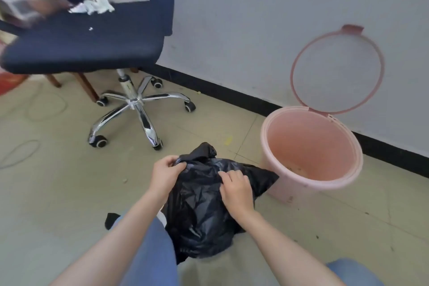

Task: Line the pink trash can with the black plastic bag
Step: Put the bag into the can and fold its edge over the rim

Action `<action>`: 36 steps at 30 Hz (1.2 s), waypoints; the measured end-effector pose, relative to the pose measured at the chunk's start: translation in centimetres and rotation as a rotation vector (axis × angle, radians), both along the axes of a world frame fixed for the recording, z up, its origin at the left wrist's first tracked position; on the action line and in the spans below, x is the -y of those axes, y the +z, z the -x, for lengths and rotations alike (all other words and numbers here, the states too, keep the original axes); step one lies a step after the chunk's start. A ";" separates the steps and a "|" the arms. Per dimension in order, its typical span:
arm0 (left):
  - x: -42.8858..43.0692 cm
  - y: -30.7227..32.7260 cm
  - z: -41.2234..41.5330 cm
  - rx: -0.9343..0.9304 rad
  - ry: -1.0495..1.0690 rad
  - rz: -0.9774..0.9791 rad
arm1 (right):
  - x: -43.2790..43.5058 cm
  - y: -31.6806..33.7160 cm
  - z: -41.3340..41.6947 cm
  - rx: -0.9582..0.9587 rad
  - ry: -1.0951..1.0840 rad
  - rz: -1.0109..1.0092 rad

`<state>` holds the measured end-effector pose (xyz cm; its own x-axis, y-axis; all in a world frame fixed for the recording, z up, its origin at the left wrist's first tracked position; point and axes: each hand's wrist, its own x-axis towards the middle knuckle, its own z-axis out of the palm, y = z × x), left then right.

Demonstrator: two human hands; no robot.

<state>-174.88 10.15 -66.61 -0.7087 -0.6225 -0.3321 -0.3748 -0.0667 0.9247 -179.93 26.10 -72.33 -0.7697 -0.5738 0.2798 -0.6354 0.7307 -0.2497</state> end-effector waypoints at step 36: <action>-11.3 17.0 9.2 -0.520 -0.585 0.308 | -13.4 24.0 12.5 -0.019 -0.241 0.361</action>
